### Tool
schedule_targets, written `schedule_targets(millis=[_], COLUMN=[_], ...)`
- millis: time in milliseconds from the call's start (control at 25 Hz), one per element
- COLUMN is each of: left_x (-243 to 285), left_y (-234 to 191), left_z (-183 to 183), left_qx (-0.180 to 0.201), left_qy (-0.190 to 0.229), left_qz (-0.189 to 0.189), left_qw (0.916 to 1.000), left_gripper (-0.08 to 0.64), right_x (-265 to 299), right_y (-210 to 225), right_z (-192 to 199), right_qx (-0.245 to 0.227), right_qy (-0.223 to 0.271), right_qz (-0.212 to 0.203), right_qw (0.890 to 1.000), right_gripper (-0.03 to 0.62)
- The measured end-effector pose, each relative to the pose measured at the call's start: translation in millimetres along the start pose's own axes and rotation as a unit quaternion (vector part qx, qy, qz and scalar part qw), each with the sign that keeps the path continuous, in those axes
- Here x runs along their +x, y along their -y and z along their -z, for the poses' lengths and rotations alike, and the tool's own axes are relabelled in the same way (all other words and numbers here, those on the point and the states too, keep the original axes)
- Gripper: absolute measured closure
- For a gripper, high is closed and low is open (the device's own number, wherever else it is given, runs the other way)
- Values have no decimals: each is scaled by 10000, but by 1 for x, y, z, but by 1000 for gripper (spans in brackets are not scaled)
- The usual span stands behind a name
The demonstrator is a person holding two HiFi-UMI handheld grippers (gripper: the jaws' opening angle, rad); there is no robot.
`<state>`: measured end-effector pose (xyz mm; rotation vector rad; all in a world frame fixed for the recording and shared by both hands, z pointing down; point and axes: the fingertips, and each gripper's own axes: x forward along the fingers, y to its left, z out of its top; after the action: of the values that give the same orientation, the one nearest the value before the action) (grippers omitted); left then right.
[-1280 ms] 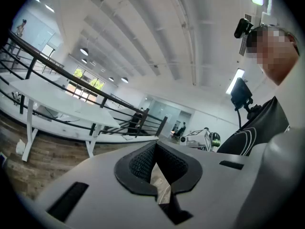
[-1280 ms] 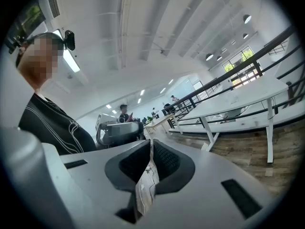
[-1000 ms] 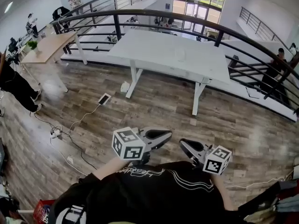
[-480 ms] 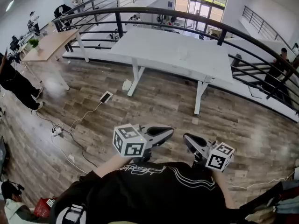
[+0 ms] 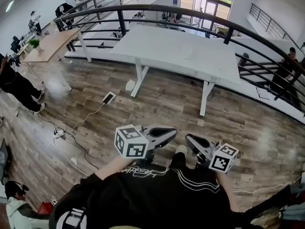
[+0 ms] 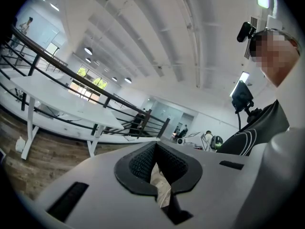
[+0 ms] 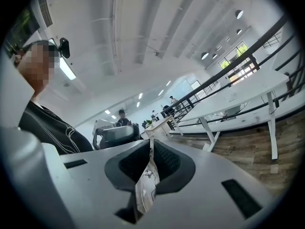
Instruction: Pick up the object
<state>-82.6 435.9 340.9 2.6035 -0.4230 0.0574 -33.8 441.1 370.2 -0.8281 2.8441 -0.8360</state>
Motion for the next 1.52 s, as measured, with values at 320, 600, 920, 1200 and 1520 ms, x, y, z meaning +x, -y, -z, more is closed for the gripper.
schedule_targets(millis=[320,600,920,1200,1520], left_x=[36,83,162,244,296], left_y=[-35,-92,-167,-218,-244], left_z=[-9,-37,-91,-140,-164], left_qx=[-88,-278,-294,-198,-86], left_qy=[-97,-74,-31,-13,-15], left_qz=[37,-109,-416,-473,-450], left_qw=[9999,9995,9987,9987,9989], left_gripper=[552,552,552,552,552], right_x=[5,16,35,31,19], right_y=[49,116,216,300,353], right_z=[-17,-52,-124,-184,-220], right_qx=[110,220,243,182,85], right_qy=[27,-84,-270,-369,-255], right_qz=[55,47,-250,-378,-421], right_qw=[9999,9997,9990,9984,9988], right_gripper=[563,563,563,563,563])
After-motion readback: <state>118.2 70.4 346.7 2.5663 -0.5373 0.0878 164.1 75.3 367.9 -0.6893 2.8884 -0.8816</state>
